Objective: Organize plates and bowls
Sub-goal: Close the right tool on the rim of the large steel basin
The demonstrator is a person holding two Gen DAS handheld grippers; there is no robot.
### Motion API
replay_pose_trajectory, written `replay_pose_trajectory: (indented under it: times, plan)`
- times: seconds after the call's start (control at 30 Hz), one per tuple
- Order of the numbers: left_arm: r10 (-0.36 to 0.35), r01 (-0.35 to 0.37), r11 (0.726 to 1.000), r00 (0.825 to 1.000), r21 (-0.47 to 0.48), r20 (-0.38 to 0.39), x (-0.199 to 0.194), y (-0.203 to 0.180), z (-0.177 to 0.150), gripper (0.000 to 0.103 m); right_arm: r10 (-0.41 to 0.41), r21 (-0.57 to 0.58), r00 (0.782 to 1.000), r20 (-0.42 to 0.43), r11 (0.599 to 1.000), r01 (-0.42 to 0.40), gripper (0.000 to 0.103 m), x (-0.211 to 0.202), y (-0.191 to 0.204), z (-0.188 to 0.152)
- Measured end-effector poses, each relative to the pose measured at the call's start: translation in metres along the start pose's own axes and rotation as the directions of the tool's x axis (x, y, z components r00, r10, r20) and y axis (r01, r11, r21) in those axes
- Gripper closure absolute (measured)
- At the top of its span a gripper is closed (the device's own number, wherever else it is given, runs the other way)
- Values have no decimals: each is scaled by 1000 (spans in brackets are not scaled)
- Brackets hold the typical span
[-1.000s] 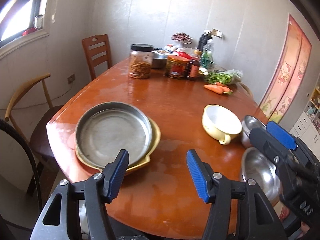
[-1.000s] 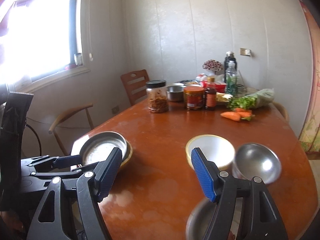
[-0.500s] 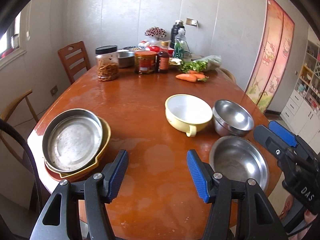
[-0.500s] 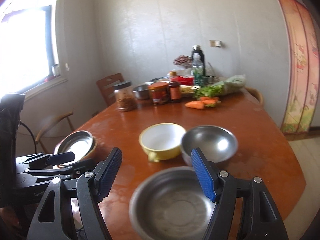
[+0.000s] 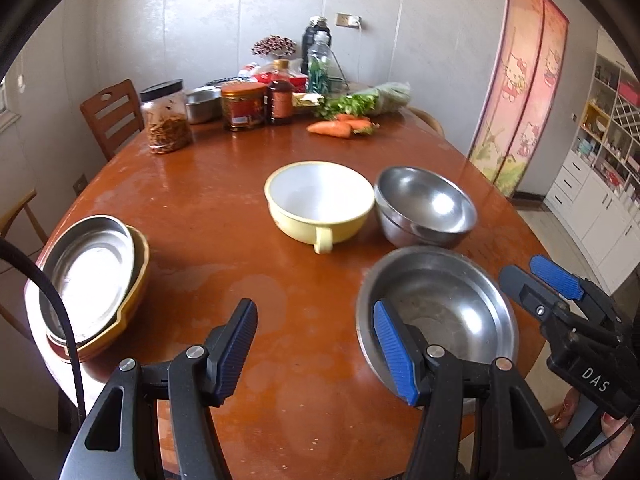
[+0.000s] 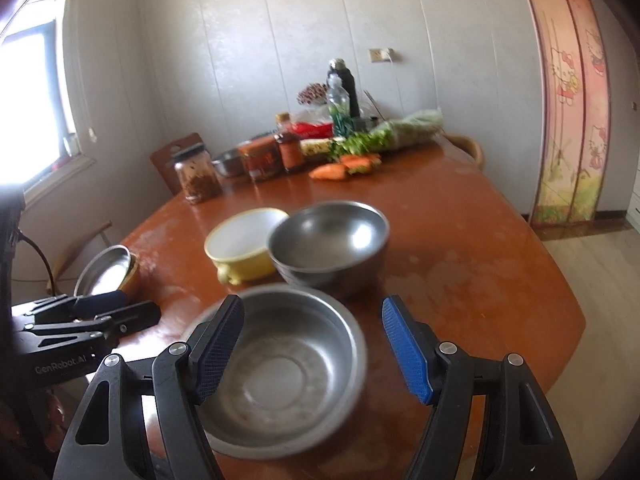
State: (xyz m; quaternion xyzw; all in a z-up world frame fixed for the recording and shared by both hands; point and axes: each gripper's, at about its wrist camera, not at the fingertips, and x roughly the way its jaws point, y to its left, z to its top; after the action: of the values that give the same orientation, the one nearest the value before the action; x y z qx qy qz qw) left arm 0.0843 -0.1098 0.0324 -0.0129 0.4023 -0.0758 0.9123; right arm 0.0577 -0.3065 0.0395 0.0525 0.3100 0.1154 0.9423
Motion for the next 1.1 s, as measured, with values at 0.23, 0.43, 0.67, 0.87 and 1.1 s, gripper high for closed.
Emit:
replay_pose_trajectory:
  times: [0.23,0.43,0.67,0.87,1.1]
  plan:
    - [-12,13,1000,999,8,-50,21,-9,-5,43,-31,-29,999,-37,999,30,30,7,-7,-15]
    - [-38,39,999,995,9,-88,35,-13,-11,43,-36,-53,997,-71,998,32,35,15,-8,-26]
    - [-95,95,995,989,-5,-114,47,-18,-13,43,-19,-90,995,-97,996,10,45,23,-4,-32]
    - [-140,139,990,983,-17,-118,56,-18,-13,43,-7,-97,993,-115,995,-4,45,30,0,-35]
    - [-220,218,975,968,-28,-117,59,-17,-14,55,34,-92,991,-126,995,-46,46,36,7,-36]
